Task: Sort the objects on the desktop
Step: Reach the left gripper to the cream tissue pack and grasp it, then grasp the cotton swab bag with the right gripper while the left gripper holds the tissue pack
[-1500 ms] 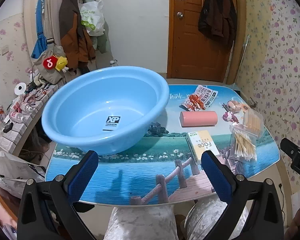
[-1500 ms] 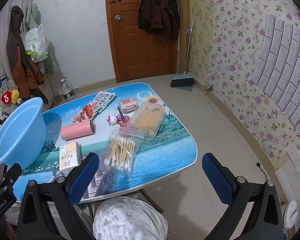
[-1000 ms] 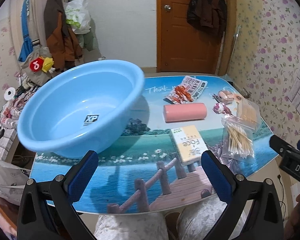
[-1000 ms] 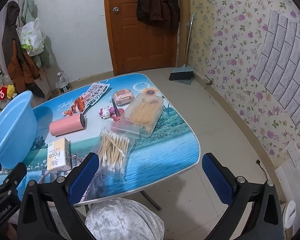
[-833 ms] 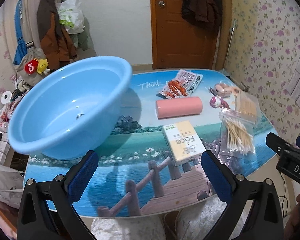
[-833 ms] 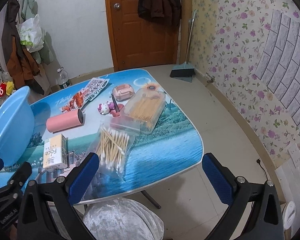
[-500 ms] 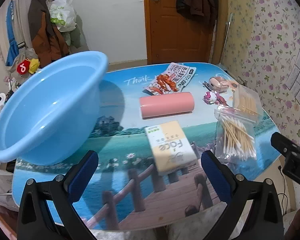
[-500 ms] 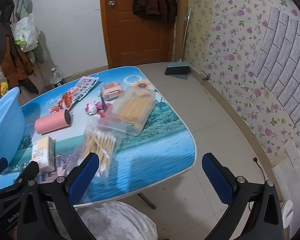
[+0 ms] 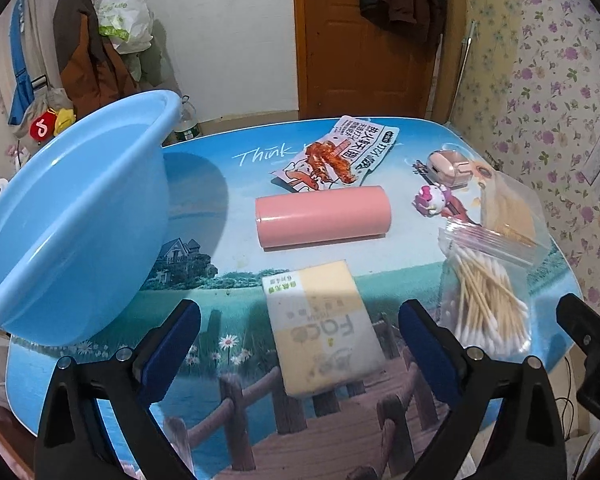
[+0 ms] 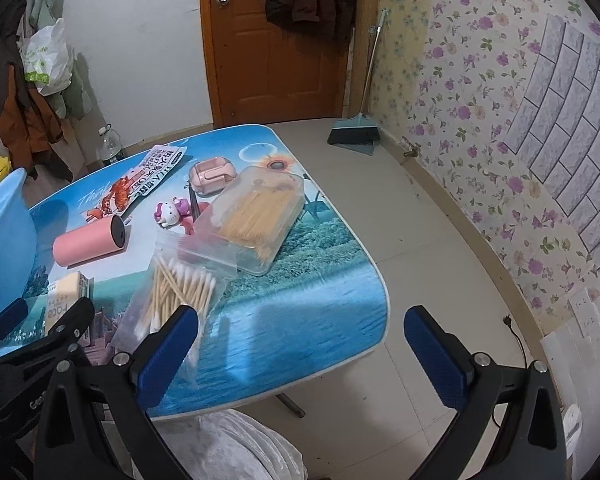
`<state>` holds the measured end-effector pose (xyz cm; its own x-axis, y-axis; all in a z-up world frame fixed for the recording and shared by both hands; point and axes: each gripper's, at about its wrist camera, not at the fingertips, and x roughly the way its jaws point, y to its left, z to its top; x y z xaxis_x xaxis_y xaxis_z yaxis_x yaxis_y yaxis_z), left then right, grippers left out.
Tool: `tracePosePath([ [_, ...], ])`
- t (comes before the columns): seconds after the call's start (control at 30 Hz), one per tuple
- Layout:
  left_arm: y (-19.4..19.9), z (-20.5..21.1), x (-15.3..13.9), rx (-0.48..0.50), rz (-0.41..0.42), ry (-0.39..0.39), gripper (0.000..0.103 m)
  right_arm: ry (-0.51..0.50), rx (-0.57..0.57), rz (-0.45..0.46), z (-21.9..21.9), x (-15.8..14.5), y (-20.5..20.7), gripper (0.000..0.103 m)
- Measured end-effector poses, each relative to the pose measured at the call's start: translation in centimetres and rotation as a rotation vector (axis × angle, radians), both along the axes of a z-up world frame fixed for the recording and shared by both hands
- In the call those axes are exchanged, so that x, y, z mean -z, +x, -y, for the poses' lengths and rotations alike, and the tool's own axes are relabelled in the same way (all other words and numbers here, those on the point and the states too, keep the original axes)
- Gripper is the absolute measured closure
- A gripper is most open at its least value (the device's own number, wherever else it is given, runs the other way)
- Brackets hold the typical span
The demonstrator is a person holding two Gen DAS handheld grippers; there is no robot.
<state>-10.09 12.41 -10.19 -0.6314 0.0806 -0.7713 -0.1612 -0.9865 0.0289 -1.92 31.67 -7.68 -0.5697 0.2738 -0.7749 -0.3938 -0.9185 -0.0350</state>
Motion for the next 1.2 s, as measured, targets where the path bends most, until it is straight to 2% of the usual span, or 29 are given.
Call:
tracePosePath([
  [0.17,-0.5,0.2,0.9,0.0,0.027,-0.003,0.026,-0.004,-0.007,0.002,0.2,0.3,-0.3,0.0],
  [0.2,-0.4,0.2,1.0,0.003,0.028,0.005,0.026,-0.008,-0.007,0.005,0.2,0.4,-0.4,0.0],
  [0.27,-0.3,0.2,0.9,0.009,0.02,0.017,0.039,-0.011,-0.005,0.009,0.2,0.6,-0.4,0.0],
  [0.37,-0.2,0.0,0.7,0.028,0.007,0.01,0.054,-0.011,-0.003,0.011,0.2,0.7,-0.3,0.0],
  [0.57,0.0,0.5,0.6,0.029,0.005,0.018,0.058,-0.008,-0.015,0.009,0.6,0.6,-0.4,0.0],
  [1.2,1.5,2.5,-1.9,0.06,-0.077,0.039,0.058,-0.039,-0.054,0.01,3.8,1.6,-2.0,0.0],
])
